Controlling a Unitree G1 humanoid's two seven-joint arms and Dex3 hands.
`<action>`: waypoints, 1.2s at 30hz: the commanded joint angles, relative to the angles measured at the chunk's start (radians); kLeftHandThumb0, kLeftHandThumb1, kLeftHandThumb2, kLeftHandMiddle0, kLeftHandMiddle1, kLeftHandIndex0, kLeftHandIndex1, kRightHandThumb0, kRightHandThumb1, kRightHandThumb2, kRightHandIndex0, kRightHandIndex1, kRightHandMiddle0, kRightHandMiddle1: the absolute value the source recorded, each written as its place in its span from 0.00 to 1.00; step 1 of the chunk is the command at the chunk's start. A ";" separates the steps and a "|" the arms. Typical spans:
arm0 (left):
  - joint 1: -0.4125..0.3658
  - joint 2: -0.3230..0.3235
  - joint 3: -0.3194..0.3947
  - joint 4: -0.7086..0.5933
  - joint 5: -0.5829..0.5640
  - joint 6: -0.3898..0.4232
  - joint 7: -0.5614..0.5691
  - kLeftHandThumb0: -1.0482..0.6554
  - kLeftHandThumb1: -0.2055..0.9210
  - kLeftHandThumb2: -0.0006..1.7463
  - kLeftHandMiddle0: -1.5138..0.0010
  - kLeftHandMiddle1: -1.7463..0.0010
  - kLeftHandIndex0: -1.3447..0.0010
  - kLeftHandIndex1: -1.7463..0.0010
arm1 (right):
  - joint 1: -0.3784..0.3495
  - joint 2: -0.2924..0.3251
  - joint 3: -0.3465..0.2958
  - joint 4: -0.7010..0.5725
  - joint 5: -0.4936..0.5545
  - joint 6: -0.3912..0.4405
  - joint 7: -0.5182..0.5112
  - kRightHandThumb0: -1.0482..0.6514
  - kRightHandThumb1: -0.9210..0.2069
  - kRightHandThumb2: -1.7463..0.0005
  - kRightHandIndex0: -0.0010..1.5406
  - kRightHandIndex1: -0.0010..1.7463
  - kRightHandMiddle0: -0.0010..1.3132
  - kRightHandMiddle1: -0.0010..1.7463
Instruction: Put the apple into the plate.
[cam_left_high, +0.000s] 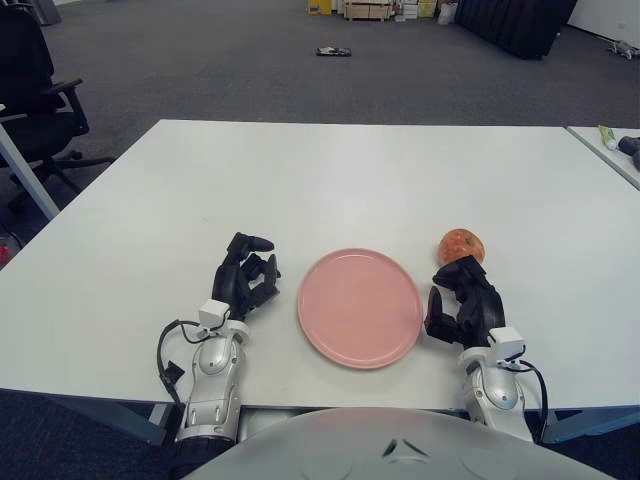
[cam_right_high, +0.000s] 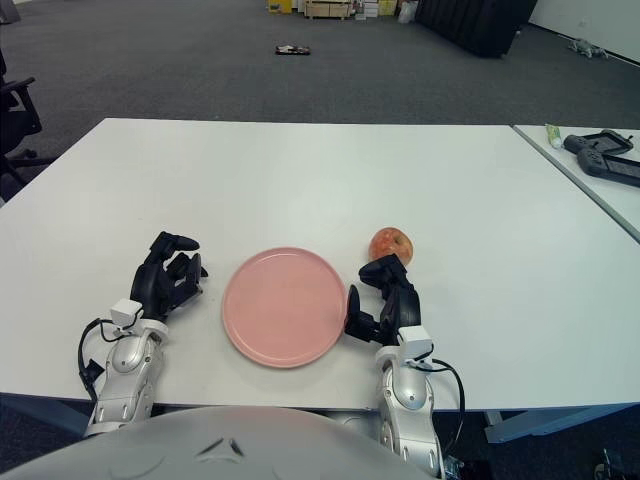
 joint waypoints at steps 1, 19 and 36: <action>-0.008 -0.001 -0.001 -0.009 -0.010 0.004 -0.004 0.38 0.74 0.54 0.57 0.00 0.72 0.00 | -0.004 0.005 0.003 -0.018 0.004 -0.002 -0.001 0.61 0.59 0.24 0.48 0.89 0.33 1.00; -0.008 0.002 -0.002 -0.015 0.001 0.020 0.003 0.39 0.74 0.53 0.58 0.00 0.72 0.00 | 0.022 0.008 0.020 -0.089 -0.082 -0.006 -0.049 0.61 0.58 0.23 0.46 0.92 0.33 1.00; -0.017 0.002 0.000 0.015 0.005 -0.005 0.002 0.39 0.75 0.53 0.57 0.00 0.72 0.00 | 0.022 -0.021 0.094 -0.246 -0.558 -0.134 -0.254 0.32 0.18 0.52 0.04 0.65 0.03 0.72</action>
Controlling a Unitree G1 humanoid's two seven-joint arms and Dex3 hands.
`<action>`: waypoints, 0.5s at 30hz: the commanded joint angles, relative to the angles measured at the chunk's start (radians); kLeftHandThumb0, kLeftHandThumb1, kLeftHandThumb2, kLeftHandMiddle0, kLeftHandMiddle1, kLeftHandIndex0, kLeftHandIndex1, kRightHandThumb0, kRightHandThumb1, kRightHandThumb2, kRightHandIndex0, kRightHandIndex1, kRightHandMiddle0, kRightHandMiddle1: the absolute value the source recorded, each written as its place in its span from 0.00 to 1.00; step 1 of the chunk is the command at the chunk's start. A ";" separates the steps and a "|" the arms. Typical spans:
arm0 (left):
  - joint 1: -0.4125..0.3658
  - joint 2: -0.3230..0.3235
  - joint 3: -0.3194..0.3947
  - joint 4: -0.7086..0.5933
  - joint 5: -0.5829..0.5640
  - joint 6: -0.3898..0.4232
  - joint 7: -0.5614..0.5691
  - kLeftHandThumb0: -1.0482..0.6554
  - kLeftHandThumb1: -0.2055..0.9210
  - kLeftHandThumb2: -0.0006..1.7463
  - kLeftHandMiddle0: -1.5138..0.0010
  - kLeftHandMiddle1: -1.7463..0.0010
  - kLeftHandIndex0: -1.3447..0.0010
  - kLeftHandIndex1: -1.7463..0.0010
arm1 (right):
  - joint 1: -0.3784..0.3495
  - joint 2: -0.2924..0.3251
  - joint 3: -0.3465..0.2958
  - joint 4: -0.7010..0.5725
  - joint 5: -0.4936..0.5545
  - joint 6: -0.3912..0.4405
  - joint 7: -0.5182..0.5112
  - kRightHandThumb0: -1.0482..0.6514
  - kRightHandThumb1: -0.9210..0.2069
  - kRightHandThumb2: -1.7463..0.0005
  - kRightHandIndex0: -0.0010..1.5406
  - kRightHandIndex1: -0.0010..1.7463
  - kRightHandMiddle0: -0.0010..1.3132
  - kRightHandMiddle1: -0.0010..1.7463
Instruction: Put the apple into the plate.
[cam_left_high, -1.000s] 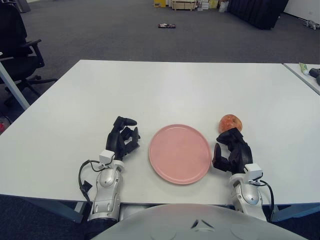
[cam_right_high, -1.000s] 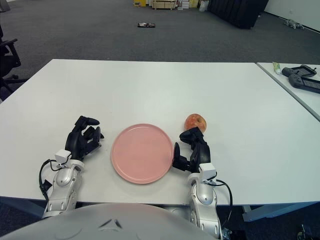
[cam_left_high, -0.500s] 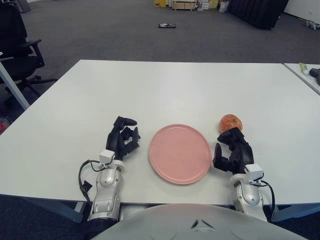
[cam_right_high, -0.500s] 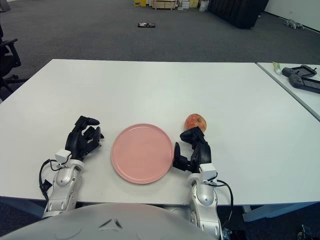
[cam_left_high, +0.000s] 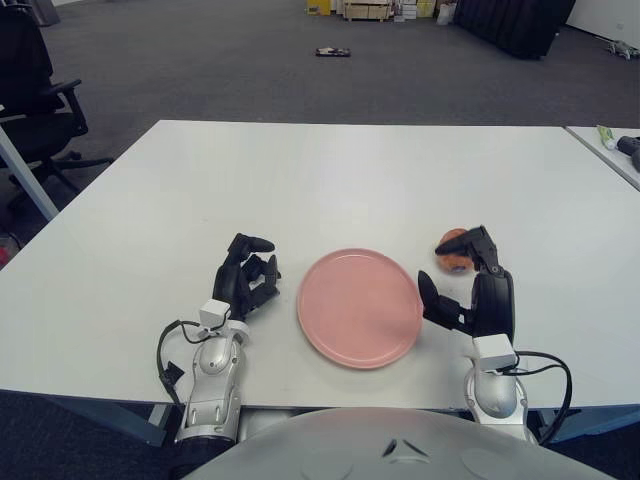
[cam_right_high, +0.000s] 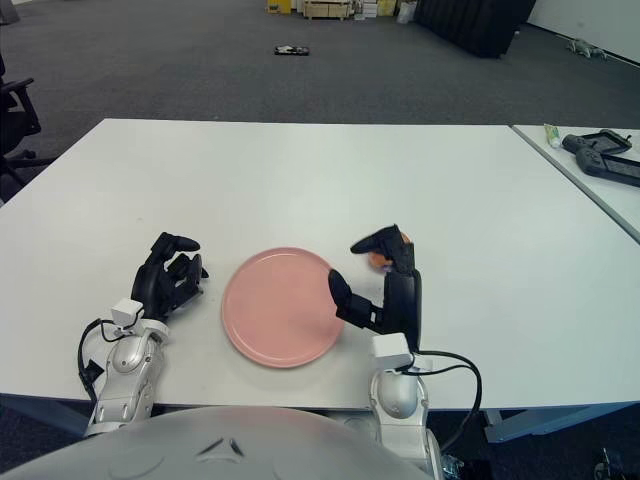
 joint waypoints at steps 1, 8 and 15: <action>-0.018 0.002 0.001 0.009 0.000 -0.015 0.003 0.39 0.75 0.53 0.57 0.00 0.72 0.00 | -0.021 -0.010 -0.030 0.014 -0.070 -0.010 -0.061 0.31 0.19 0.51 0.03 0.64 0.02 0.70; -0.017 -0.001 0.000 0.004 0.013 -0.011 0.016 0.39 0.75 0.53 0.56 0.00 0.72 0.00 | -0.088 -0.004 -0.065 0.068 -0.224 -0.037 -0.256 0.19 0.27 0.54 0.00 0.38 0.00 0.46; -0.017 -0.003 -0.003 0.002 0.011 -0.006 0.019 0.39 0.75 0.53 0.55 0.00 0.72 0.00 | -0.113 -0.012 -0.060 0.082 -0.265 0.006 -0.279 0.13 0.26 0.60 0.00 0.05 0.00 0.13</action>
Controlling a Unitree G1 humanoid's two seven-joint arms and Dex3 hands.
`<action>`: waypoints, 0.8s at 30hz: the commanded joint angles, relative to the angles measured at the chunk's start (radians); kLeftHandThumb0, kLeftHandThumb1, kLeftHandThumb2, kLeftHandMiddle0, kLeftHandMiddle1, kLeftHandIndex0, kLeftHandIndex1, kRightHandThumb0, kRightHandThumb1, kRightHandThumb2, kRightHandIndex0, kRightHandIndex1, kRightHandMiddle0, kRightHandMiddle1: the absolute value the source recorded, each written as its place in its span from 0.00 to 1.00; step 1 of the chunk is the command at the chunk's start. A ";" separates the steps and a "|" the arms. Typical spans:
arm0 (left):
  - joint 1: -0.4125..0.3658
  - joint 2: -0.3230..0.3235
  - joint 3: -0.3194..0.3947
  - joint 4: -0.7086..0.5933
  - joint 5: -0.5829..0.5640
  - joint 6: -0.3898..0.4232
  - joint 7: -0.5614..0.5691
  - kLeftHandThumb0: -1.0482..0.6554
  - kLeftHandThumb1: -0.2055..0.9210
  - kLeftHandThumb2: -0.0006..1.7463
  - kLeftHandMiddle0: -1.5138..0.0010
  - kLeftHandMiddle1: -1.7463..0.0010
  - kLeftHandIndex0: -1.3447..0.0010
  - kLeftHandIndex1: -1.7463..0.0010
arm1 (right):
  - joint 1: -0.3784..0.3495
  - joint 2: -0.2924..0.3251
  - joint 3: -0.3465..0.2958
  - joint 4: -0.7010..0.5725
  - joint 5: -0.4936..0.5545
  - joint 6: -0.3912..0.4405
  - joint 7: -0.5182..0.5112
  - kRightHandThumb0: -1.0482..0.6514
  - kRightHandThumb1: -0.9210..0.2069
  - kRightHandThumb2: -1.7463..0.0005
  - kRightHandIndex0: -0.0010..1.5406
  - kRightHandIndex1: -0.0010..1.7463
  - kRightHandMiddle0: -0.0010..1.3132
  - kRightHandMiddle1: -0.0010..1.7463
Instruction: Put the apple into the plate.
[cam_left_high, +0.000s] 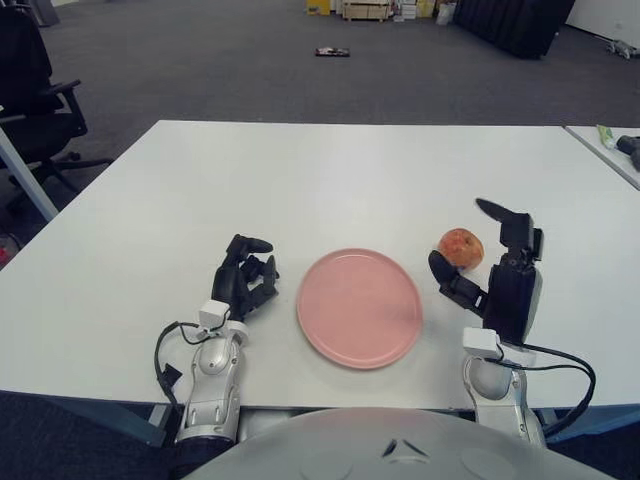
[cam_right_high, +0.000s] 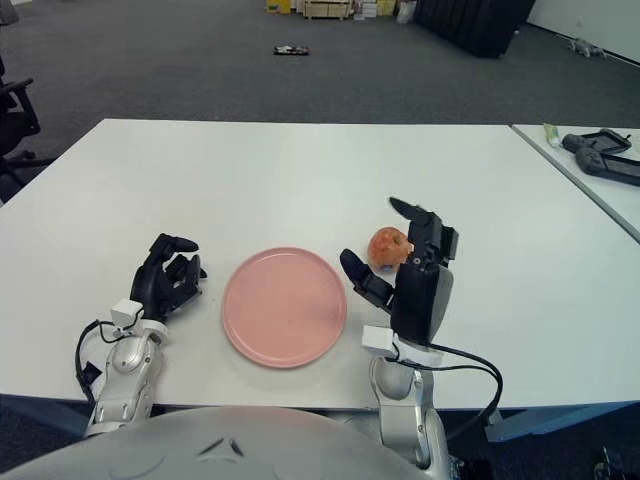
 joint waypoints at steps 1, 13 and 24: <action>-0.016 -0.002 -0.002 0.000 0.004 -0.004 0.008 0.39 0.75 0.53 0.55 0.00 0.72 0.00 | -0.027 -0.007 0.009 0.000 -0.026 0.043 0.030 0.12 0.28 0.61 0.00 0.03 0.00 0.08; -0.013 -0.011 -0.004 0.001 0.003 -0.010 0.013 0.38 0.74 0.54 0.55 0.00 0.72 0.00 | -0.169 -0.043 -0.022 0.006 -0.095 0.343 0.268 0.10 0.37 0.66 0.00 0.00 0.00 0.00; -0.002 -0.011 -0.007 -0.013 0.011 -0.005 0.015 0.38 0.73 0.54 0.56 0.00 0.72 0.00 | -0.278 -0.093 -0.009 0.124 -0.164 0.587 0.378 0.10 0.39 0.67 0.00 0.00 0.00 0.00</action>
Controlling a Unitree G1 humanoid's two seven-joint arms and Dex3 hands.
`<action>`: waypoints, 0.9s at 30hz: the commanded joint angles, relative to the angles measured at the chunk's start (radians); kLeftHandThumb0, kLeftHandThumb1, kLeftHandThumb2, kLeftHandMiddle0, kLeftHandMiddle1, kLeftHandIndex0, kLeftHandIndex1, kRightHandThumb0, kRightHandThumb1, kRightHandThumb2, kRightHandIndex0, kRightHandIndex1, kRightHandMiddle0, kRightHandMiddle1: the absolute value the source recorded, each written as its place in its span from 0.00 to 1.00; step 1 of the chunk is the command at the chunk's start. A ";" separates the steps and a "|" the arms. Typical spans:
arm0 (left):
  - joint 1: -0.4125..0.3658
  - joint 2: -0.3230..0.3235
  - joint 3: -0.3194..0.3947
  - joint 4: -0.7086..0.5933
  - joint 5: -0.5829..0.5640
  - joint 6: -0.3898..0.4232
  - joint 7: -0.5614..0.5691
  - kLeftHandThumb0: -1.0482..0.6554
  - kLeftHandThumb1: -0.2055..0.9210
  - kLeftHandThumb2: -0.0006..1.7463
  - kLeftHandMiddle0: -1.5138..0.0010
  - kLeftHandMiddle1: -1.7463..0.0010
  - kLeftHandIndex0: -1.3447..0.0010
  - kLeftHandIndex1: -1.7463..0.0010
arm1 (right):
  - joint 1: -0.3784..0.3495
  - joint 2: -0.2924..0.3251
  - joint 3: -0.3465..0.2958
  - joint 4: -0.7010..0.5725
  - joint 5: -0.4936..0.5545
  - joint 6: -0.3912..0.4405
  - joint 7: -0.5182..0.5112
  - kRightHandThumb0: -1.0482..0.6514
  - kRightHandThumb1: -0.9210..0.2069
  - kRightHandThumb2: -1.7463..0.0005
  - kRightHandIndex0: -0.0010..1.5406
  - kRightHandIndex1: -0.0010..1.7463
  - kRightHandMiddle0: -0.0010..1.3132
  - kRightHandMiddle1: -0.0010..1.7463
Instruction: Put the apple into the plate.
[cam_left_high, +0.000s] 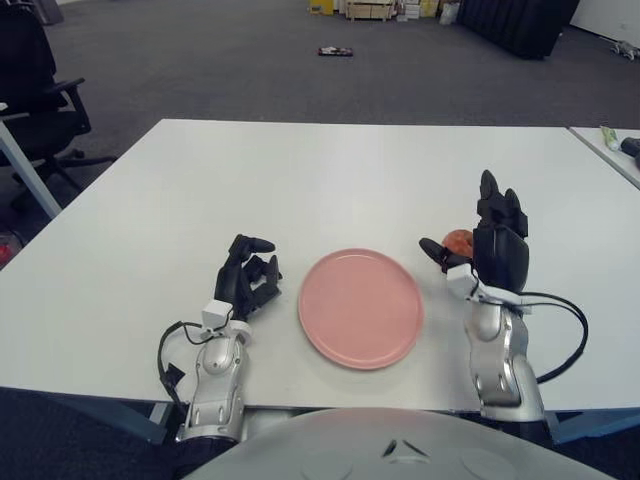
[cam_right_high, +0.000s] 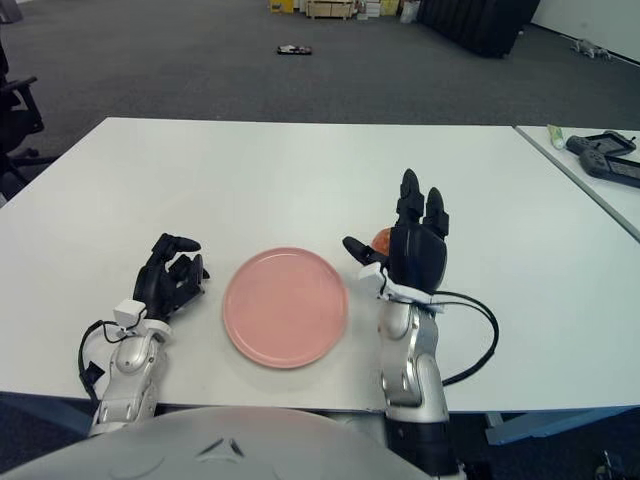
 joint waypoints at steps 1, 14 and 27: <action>-0.005 0.004 -0.002 -0.009 0.008 -0.007 0.007 0.38 0.73 0.54 0.56 0.00 0.72 0.00 | -0.031 -0.008 0.010 0.005 -0.017 0.069 0.044 0.10 0.39 0.68 0.00 0.00 0.00 0.00; 0.000 0.001 -0.001 -0.010 0.008 -0.011 0.009 0.38 0.73 0.54 0.56 0.00 0.72 0.00 | -0.114 -0.033 0.015 0.128 0.079 0.144 0.089 0.13 0.40 0.68 0.00 0.00 0.00 0.00; 0.002 0.002 0.001 -0.014 0.004 -0.003 0.013 0.38 0.74 0.54 0.55 0.00 0.72 0.00 | -0.185 -0.048 -0.003 0.267 0.142 0.201 0.038 0.26 0.56 0.46 0.00 0.11 0.00 0.16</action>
